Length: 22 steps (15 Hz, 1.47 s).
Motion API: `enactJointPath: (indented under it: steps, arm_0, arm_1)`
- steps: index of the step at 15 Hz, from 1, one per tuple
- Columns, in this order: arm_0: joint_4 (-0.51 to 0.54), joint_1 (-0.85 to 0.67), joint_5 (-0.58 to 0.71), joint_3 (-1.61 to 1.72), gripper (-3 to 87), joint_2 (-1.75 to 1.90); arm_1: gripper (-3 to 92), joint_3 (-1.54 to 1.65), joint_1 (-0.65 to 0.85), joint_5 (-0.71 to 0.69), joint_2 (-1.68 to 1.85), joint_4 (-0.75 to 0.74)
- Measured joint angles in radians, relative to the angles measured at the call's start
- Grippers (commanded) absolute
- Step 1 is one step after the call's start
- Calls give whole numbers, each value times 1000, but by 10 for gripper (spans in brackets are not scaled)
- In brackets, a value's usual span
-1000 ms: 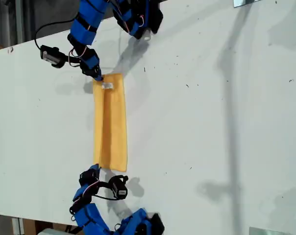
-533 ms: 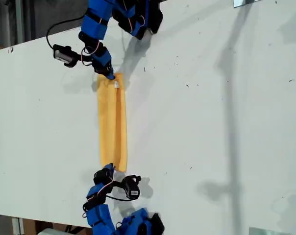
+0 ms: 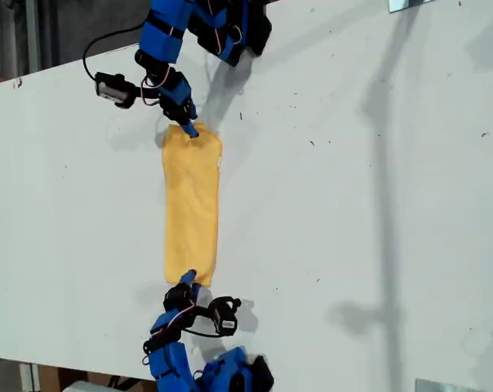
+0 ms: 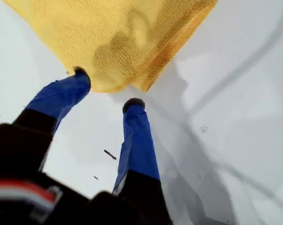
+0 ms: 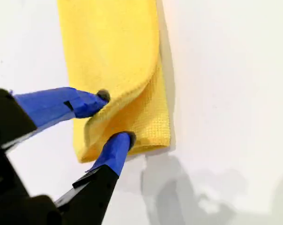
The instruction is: Grasp corners of a square towel and fold twice.
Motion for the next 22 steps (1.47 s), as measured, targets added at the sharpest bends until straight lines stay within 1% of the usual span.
enactJointPath:
  steps: [2, 3, 4, 6, 8, 9, 10, 11, 13, 15, 17, 19, 20, 22]
  arm_0:
    - [9, 12, -34, 2, 263, 6]
    - [44, 26, -63, 0, 261, 15]
    - [104, 37, -86, -12, 246, 40]
    - [216, 29, -89, -21, 228, 164]
    - [295, -44, -69, 37, 214, 353]
    - [319, -80, -64, 100, 204, 466]
    - [333, -92, -64, 156, 196, 575]
    - [344, -97, -64, 224, 189, 669]
    - [347, -106, -64, 344, 176, 816]
    - [353, -103, -81, 446, 172, 940]
    - [345, -104, -98, 528, 171, 1003]
    - [302, -104, -120, 606, 170, 1005]
    - [298, -103, -133, 621, 170, 1011]
    - [296, -97, -156, 638, 170, 1022]
  arm_1:
    - [227, 0, 17, -6, -3, 0]
    - [243, -2, 37, -21, -17, -6]
    - [262, -14, 58, -43, -66, -21]
    - [285, -120, 110, -92, -275, -49]
    - [292, -310, 143, -147, -552, -43]
    - [288, -417, 152, -170, -689, -26]
    - [239, -525, 167, -184, -815, 3]
    - [209, -617, 189, -187, -917, 43]
    - [139, -660, 224, -192, -956, 86]
    - [0, -583, 273, -199, -908, 83]
    - [0, -480, 325, -215, -827, 66]
    - [0, -399, 328, -206, -753, 66]
    - [0, -391, 311, -187, -715, 86]
    - [0, -402, 249, -135, -575, 178]
